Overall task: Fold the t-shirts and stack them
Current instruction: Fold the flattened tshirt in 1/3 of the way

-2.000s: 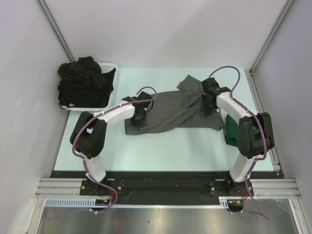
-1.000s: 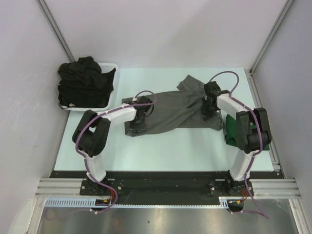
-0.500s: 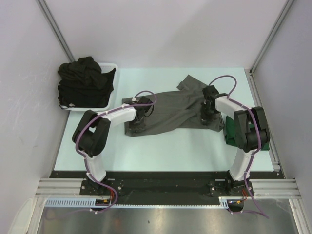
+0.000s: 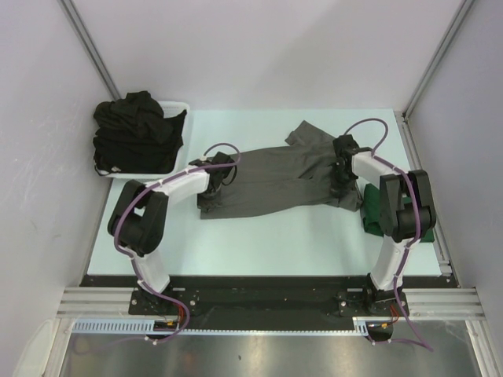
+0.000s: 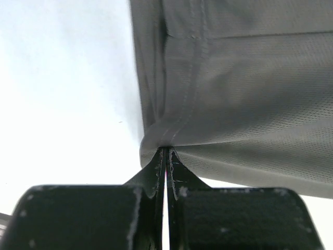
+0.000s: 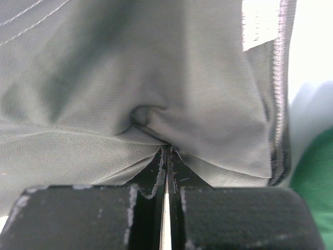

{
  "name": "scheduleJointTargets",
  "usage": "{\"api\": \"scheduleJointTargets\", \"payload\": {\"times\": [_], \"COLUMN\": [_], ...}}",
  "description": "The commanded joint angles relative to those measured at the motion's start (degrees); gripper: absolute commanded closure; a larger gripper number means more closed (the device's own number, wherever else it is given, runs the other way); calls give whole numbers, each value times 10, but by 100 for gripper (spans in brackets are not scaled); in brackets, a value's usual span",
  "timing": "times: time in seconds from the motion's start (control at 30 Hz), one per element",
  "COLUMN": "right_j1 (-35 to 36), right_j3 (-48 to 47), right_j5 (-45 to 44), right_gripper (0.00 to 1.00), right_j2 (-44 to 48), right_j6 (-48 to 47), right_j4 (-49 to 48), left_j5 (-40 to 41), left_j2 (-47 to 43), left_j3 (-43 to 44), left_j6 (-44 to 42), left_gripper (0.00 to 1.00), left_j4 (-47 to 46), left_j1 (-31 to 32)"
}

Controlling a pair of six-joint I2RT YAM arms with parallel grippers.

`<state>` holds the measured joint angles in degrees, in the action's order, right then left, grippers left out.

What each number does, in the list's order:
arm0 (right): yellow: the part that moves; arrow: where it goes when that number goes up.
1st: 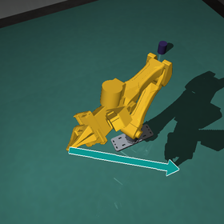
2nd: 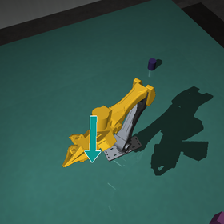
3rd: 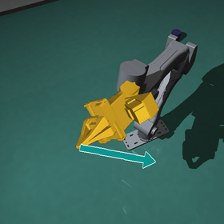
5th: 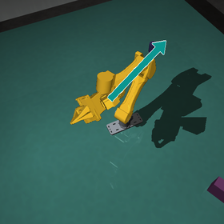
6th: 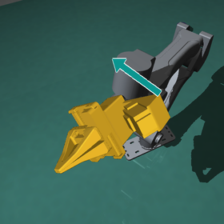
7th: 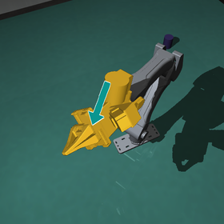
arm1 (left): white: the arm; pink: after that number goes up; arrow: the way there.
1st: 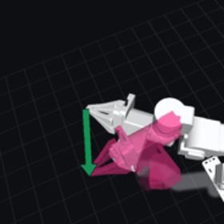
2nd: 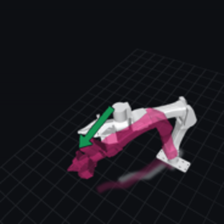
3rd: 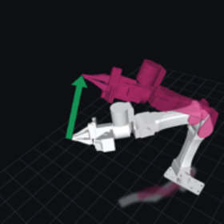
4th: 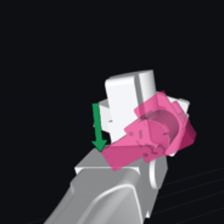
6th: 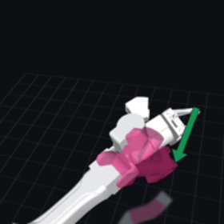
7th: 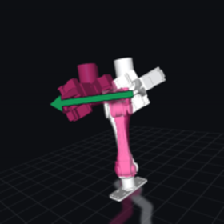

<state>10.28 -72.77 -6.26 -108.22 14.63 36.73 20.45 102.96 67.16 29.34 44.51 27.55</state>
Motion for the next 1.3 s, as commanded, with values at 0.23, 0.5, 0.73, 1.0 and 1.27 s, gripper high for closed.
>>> {"api": "scheduleJointTargets", "payload": {"times": [0.23,0.5,0.73,1.0,1.27], "right_j1": [-31,-18,13,12,1], "right_j3": [-10,-43,-98,-109,-102], "right_j5": [-37,0,21,13,12], "right_gripper": [100,100,100,100,100], "right_j2": [-17,-4,10,23,40], "right_j6": [-14,2,11,4,1], "right_j4": [0,13,39,52,55], "left_j5": [15,-5,-26,-48,-60], "left_j2": [-34,-32,-16,3,9], "left_j3": [-6,39,82,76,32], "left_j6": [-16,-15,-12,-1,17], "left_gripper": [100,100,100,100,100], "left_j4": [2,15,10,-10,-50], "left_j1": [-7,-6,9,43,51]}}
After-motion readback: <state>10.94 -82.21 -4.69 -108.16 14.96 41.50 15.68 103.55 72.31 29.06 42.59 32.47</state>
